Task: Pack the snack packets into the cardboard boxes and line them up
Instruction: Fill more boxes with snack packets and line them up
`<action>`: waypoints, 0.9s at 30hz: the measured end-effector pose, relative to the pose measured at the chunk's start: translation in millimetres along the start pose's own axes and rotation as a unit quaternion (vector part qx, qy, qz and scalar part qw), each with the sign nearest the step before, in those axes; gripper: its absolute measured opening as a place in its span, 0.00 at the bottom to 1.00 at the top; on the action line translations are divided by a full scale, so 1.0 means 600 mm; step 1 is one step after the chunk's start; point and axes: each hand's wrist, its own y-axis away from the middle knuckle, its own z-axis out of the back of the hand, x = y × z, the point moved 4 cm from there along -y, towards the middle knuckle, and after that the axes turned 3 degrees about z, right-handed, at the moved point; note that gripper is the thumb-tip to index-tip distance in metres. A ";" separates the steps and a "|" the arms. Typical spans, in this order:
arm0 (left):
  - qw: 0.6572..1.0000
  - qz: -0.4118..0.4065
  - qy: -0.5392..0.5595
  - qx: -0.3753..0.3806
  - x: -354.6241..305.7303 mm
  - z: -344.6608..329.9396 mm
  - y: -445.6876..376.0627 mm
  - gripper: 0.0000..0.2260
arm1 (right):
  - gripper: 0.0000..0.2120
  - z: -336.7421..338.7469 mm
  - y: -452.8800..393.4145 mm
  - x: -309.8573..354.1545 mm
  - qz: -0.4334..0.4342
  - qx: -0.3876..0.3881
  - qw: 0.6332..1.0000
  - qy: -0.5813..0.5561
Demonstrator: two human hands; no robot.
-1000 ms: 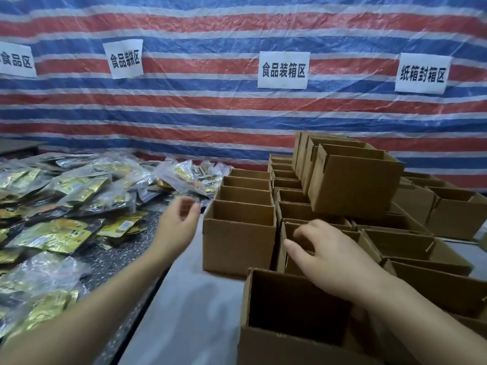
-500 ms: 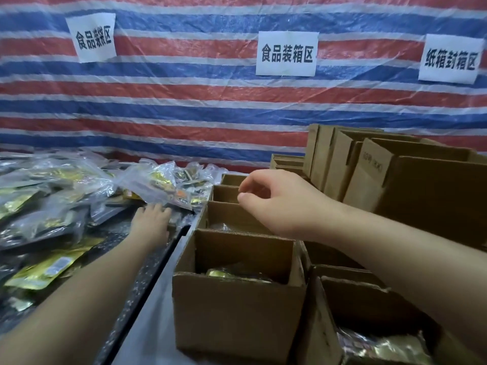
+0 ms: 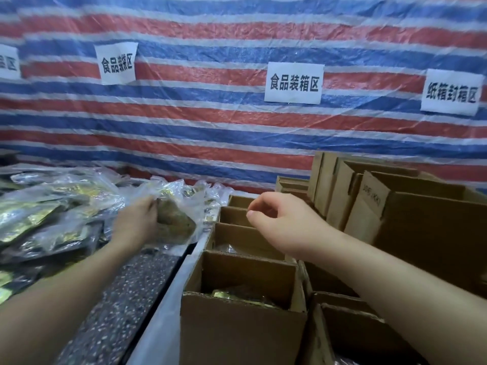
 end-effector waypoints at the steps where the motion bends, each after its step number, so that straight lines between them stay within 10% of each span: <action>1: 0.999 0.002 0.028 -0.026 -0.013 0.037 0.001 0.09 | 0.02 0.003 0.008 0.010 -0.004 -0.002 1.000 -0.007; 13: 0.969 -0.103 0.199 -0.102 -0.313 0.454 0.131 0.13 | 0.63 0.104 0.170 0.201 0.118 -0.050 0.991 0.036; 27: 0.887 0.025 0.425 0.179 -0.552 0.464 0.299 0.10 | 0.59 0.258 0.377 0.161 0.151 -0.184 0.931 0.279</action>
